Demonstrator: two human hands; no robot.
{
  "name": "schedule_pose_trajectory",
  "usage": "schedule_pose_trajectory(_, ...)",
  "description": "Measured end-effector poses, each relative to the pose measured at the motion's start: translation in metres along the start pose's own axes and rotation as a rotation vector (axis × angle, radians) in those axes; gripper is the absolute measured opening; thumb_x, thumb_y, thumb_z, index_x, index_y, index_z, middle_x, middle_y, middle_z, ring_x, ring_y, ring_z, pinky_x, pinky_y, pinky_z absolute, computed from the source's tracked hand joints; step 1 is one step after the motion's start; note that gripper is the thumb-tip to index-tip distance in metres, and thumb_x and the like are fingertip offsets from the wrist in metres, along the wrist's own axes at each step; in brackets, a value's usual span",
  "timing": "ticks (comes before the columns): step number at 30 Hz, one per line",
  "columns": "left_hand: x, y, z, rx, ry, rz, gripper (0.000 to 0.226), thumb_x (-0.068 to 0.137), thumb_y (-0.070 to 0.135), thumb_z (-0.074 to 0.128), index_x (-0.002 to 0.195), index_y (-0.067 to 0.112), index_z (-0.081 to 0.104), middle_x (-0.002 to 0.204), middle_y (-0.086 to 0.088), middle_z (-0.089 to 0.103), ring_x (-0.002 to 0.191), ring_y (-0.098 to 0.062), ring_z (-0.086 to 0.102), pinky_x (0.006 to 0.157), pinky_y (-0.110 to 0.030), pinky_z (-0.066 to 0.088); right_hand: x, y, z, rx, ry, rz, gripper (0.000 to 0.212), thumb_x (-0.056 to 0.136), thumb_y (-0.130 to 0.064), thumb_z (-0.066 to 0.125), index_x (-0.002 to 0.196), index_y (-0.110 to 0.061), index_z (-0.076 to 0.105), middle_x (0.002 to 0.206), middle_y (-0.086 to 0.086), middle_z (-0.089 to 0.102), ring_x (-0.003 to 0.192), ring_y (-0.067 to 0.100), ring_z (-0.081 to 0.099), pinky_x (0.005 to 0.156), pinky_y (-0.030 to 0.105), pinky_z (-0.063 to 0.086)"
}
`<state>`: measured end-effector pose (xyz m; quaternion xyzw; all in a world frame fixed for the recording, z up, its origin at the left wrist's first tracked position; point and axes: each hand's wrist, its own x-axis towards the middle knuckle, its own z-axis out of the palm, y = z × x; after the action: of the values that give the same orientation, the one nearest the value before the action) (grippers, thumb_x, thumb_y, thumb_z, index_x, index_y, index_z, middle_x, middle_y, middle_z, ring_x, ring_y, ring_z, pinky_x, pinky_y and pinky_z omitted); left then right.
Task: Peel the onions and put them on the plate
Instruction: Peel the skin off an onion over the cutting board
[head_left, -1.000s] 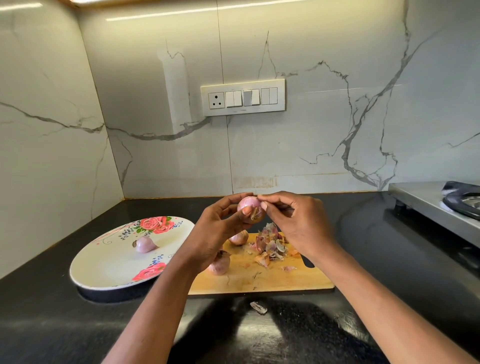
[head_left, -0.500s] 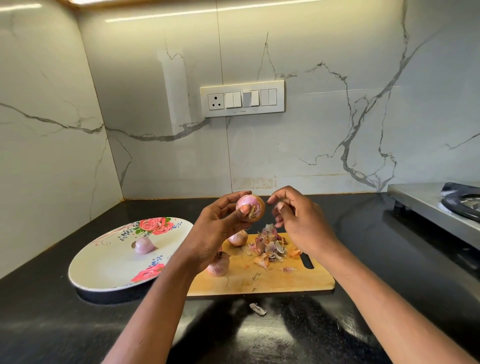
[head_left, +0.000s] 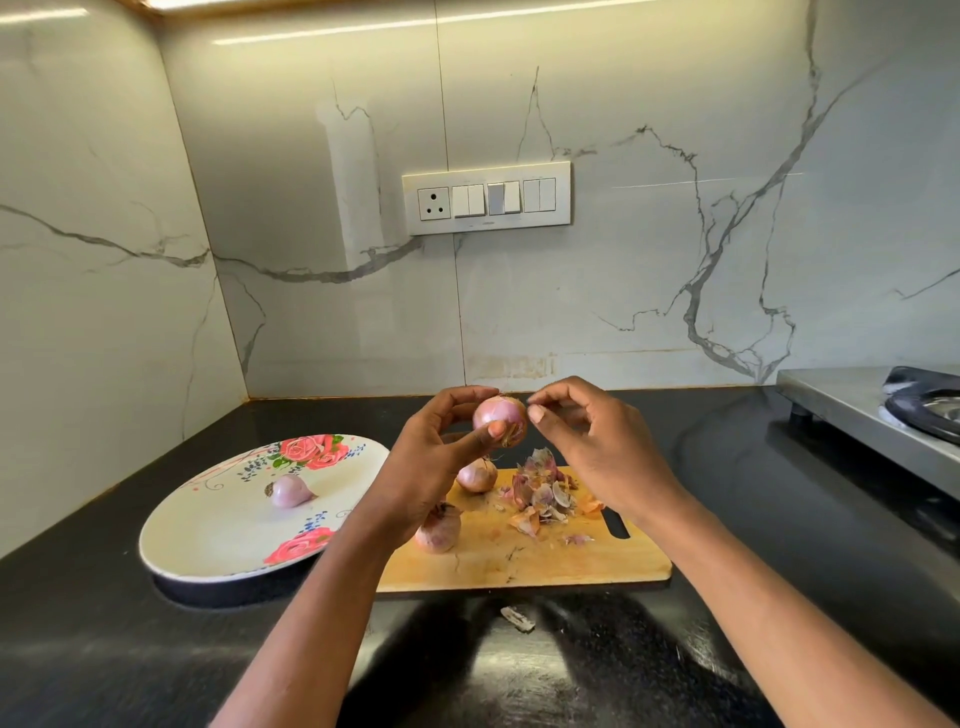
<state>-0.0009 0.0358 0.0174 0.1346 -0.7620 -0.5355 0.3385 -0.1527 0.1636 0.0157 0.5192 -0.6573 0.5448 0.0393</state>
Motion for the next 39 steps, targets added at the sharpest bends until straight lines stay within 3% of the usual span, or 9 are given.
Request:
schedule_pose_trajectory(8,0.0000,-0.0001,0.0011,0.067,-0.002,0.049,0.039,0.086,0.014,0.077,0.121,0.024,0.062,0.124,0.010,0.066,0.111,-0.015,0.069,0.094,-0.026,0.056,-0.0001,0.0036,0.0011,-0.004,0.027,-0.133,0.021,0.090,-0.026,0.074,0.109,-0.022,0.079,0.100,-0.015,0.077,0.093,-0.003,0.069,0.081,0.010,0.052)
schedule_pose_trajectory(14,0.0003,-0.0004,0.0001,0.078,-0.022,0.072,0.039,0.085,0.013,0.077,0.120,0.023,0.063,0.126,0.009,0.066,0.110,-0.008,0.069,0.094,-0.021,0.055,0.0003,0.0052,0.0000,-0.046,0.050,-0.172,0.017,0.089,-0.023,0.075,0.105,-0.020,0.080,0.094,-0.014,0.076,0.089,-0.004,0.069,0.075,0.008,0.050)
schedule_pose_trajectory(24,-0.0006,-0.0001,0.0004,0.052,-0.069,0.068,0.039,0.086,0.012,0.077,0.121,0.019,0.064,0.126,0.006,0.067,0.113,-0.011,0.068,0.095,-0.024,0.055,-0.0001,0.0083,0.0006,-0.100,0.086,-0.164,0.011,0.094,-0.015,0.071,0.101,-0.017,0.079,0.084,-0.012,0.074,0.079,0.002,0.069,0.067,0.008,0.048)
schedule_pose_trajectory(30,0.0008,0.0003,-0.0022,0.048,-0.028,0.061,0.039,0.087,0.016,0.075,0.123,0.023,0.062,0.126,0.009,0.067,0.111,-0.004,0.067,0.089,-0.020,0.053,0.0002,0.0020,-0.0034,0.039,-0.031,-0.111,0.017,0.091,-0.030,0.073,0.107,-0.025,0.077,0.097,-0.016,0.076,0.092,0.000,0.071,0.078,0.018,0.057)
schedule_pose_trajectory(34,0.0005,0.0002,-0.0012,0.063,-0.023,0.050,0.038,0.087,0.019,0.076,0.122,0.025,0.063,0.125,0.012,0.067,0.112,-0.002,0.066,0.092,-0.020,0.051,-0.0004,0.0020,-0.0002,0.099,0.012,-0.111,0.019,0.082,-0.030,0.077,0.100,-0.022,0.078,0.096,-0.012,0.077,0.092,0.003,0.071,0.082,0.023,0.058)
schedule_pose_trajectory(39,-0.0002,0.0016,0.0003,0.047,-0.018,0.050,0.039,0.086,0.015,0.077,0.121,0.023,0.062,0.125,0.011,0.066,0.109,-0.006,0.069,0.088,-0.018,0.055,-0.0007,0.0011,0.0056,0.069,0.085,-0.128,0.006,0.087,-0.022,0.076,0.092,-0.020,0.076,0.091,-0.011,0.074,0.086,0.002,0.068,0.075,0.011,0.051)
